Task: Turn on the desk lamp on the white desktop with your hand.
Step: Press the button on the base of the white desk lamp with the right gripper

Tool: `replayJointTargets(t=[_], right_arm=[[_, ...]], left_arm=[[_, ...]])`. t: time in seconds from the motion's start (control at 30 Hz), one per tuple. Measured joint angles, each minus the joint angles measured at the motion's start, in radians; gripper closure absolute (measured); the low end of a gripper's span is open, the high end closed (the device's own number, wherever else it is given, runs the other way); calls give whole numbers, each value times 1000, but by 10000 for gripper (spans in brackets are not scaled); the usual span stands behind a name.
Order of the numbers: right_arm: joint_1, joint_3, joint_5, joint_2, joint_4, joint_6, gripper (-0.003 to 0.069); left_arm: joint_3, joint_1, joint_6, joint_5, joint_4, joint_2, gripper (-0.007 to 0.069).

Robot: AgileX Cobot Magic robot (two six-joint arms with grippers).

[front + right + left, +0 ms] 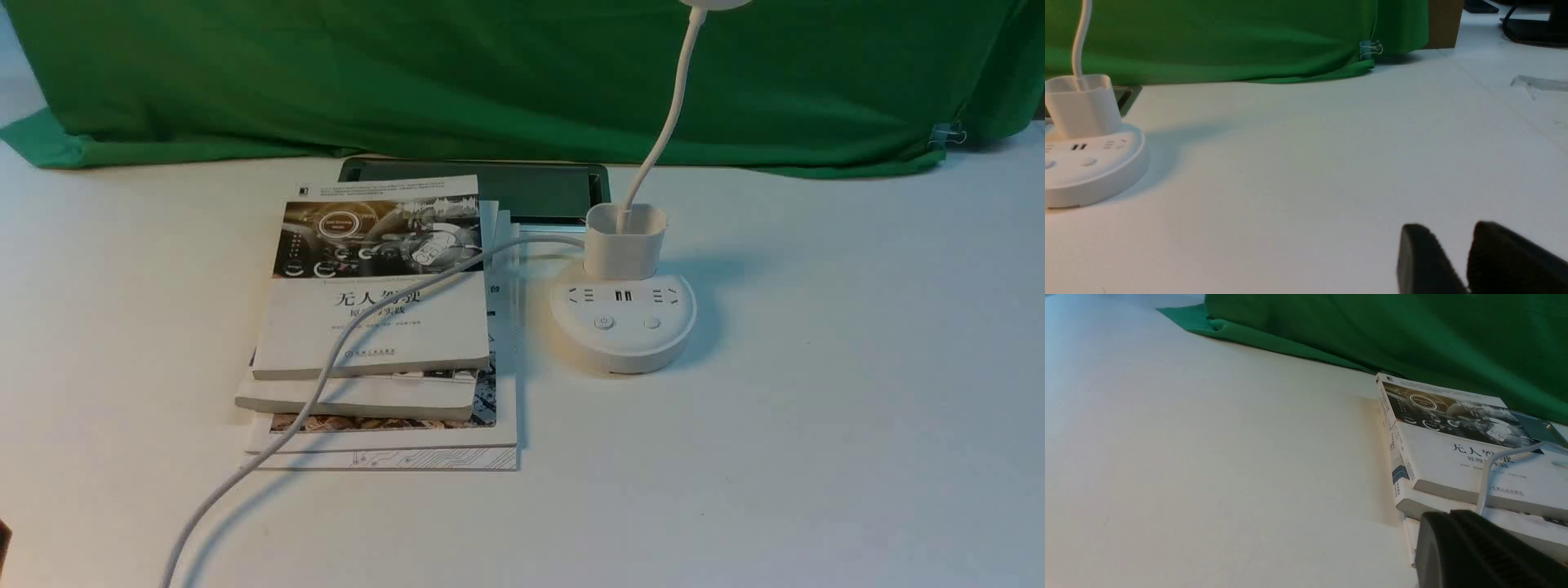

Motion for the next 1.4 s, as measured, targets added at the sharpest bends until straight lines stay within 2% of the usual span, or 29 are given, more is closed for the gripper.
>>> replayJointTargets(t=[1.03, 1.07, 1.13, 1.17, 1.2, 1.23, 1.27, 1.33, 1.4], right_arm=[[0, 0, 0, 0, 0, 17, 418], [0, 0, 0, 0, 11, 118, 418], [0, 0, 0, 0, 36, 205, 418], [0, 0, 0, 0, 87, 417, 418], [0, 0, 0, 0, 107, 525, 418], [0, 0, 0, 0, 145, 691, 418], [0, 0, 0, 0, 148, 717, 418], [0, 0, 0, 0, 173, 992, 418], [0, 0, 0, 0, 179, 1078, 418]], left_arm=[[0, 0, 0, 0, 0, 0, 603], [0, 0, 0, 0, 0, 0, 603], [0, 0, 0, 0, 0, 0, 603], [0, 0, 0, 0, 0, 0, 603], [0, 0, 0, 0, 0, 0, 603], [0, 0, 0, 0, 0, 0, 603], [0, 0, 0, 0, 0, 0, 603], [0, 0, 0, 0, 0, 0, 603], [0, 0, 0, 0, 0, 0, 603]])
